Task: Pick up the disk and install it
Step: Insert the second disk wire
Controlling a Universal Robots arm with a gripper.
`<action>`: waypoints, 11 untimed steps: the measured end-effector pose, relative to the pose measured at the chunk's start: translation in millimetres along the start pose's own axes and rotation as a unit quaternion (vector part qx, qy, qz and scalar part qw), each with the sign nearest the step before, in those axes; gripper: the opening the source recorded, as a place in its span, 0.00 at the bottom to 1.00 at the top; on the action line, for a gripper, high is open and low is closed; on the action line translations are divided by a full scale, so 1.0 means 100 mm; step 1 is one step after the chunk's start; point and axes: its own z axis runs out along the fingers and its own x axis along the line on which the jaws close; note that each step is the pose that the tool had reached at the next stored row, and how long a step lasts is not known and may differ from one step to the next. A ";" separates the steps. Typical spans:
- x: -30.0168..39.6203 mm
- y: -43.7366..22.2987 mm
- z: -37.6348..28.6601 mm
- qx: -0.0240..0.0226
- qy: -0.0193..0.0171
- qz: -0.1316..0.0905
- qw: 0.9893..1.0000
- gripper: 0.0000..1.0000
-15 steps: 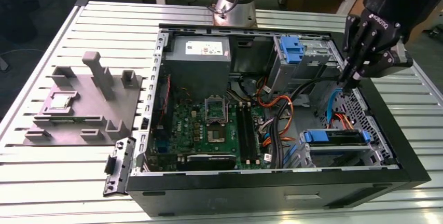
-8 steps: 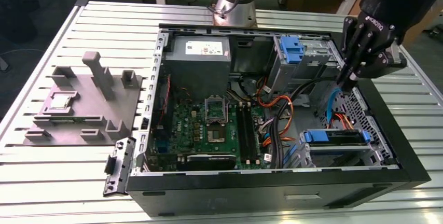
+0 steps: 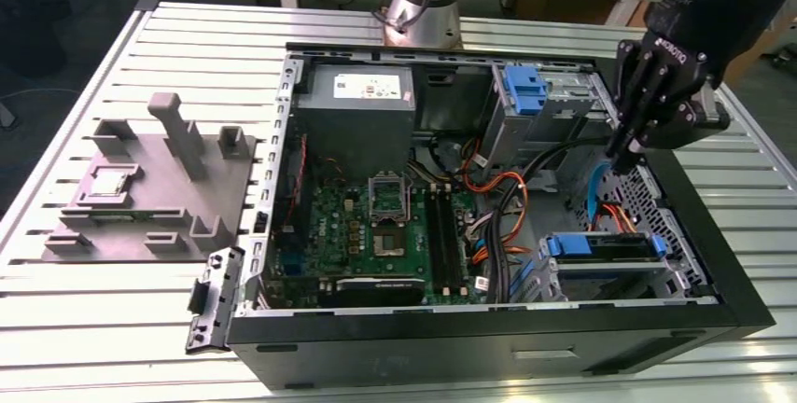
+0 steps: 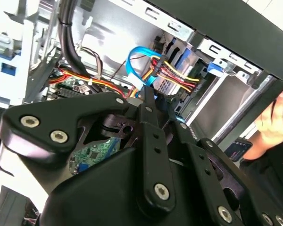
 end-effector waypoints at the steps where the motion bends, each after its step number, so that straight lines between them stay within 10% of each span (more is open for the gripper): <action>1: 0.000 0.000 0.002 0.000 0.004 0.000 1.000 0.24; 6: -0.001 -0.001 0.011 0.003 0.037 0.002 0.999 0.16; 11: -0.006 -0.001 0.034 0.004 0.057 0.003 0.998 0.11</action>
